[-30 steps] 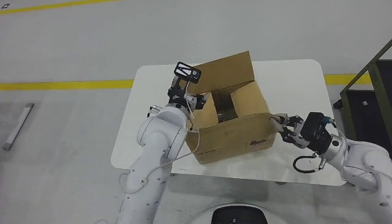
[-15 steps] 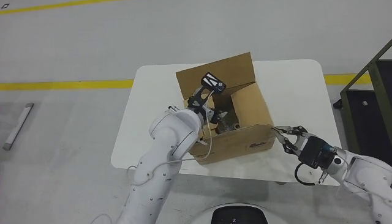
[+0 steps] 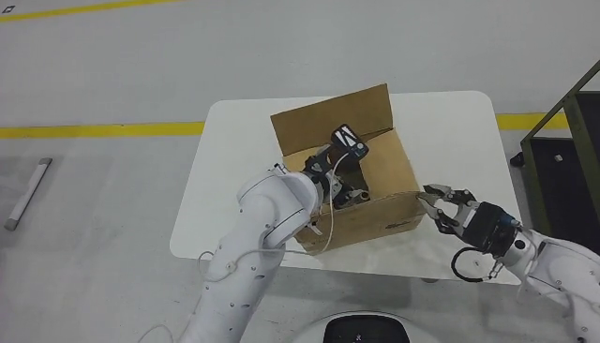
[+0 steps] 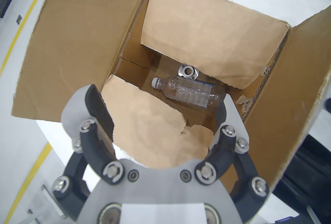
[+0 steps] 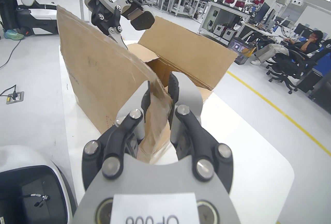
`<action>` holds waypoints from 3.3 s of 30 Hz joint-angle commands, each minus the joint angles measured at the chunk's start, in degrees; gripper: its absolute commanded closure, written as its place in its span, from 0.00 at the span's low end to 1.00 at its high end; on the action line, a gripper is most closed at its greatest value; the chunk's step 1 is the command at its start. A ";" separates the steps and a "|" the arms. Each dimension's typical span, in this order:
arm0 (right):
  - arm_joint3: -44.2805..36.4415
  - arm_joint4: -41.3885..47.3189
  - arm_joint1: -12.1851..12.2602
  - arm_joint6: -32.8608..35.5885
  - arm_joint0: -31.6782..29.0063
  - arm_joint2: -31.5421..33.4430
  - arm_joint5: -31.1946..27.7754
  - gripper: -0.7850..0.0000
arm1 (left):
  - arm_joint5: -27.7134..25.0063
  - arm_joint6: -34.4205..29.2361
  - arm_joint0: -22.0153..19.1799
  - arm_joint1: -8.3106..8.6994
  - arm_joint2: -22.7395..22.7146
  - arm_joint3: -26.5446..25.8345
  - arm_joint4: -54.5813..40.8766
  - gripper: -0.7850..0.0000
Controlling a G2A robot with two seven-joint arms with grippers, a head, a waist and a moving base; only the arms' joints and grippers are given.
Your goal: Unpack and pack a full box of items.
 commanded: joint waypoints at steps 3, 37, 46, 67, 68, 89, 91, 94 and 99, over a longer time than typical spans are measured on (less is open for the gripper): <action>-0.36 3.35 0.05 1.02 -0.09 1.26 -0.56 0.58 | -1.26 -0.57 0.31 0.22 0.20 -0.56 -0.82 0.00; 3.61 43.54 -0.20 31.00 5.10 -2.51 -4.57 1.00 | -7.48 -4.08 3.84 2.41 2.01 -5.88 -9.55 0.00; 3.90 40.05 0.40 34.10 3.36 -3.00 -11.99 1.00 | -6.66 -4.11 4.41 3.44 -0.48 -6.37 -9.09 0.00; 4.08 24.65 0.19 27.04 1.34 -6.28 -9.07 1.00 | 4.05 0.66 4.14 3.96 0.51 -1.67 -1.15 0.00; 4.12 24.08 0.17 26.63 1.35 -6.45 -8.91 1.00 | 4.78 0.86 3.92 3.90 0.72 -1.07 -0.90 0.00; 3.99 19.80 -1.13 12.30 2.64 -2.10 15.46 1.00 | 12.57 -2.01 -1.09 2.19 7.65 8.68 6.53 0.00; 3.76 19.26 -1.25 11.87 2.72 -2.67 15.74 1.00 | 12.28 -1.71 -1.06 2.22 7.91 8.83 8.22 0.03; 3.45 18.51 -1.39 11.39 2.98 -3.36 15.79 1.00 | 12.30 -1.47 -0.83 2.18 7.89 8.79 8.92 0.81; 3.28 18.31 -1.61 11.15 3.37 -4.13 15.69 1.00 | 11.21 -1.28 -0.48 2.26 7.76 8.63 10.96 1.00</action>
